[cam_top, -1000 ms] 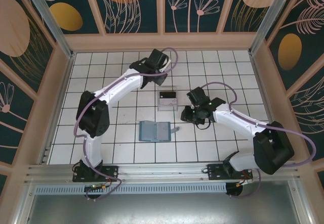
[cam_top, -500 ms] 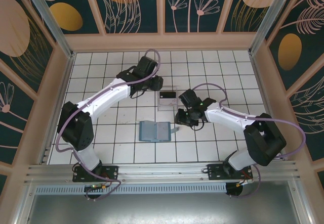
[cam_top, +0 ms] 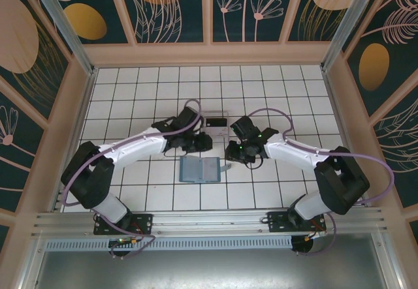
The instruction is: Take the credit cards out of the card holder
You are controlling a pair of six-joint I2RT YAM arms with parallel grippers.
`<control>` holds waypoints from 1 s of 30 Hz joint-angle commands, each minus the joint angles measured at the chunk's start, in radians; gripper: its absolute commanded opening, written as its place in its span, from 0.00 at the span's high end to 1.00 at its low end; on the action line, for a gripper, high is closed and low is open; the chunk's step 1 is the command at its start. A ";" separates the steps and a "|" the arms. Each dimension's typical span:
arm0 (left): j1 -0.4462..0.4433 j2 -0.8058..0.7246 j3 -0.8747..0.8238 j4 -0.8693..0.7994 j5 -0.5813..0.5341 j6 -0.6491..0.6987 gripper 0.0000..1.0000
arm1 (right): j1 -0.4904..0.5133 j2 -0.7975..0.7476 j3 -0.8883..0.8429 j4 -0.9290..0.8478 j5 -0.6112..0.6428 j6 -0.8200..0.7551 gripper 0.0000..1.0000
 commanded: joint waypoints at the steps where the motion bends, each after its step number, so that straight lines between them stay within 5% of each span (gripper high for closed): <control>1: -0.054 0.010 -0.028 0.083 0.057 -0.084 0.72 | -0.018 -0.061 -0.023 -0.008 0.029 0.014 0.70; 30: -0.120 0.203 -0.038 0.129 0.115 -0.168 0.68 | -0.076 -0.221 -0.102 -0.056 0.051 0.025 0.70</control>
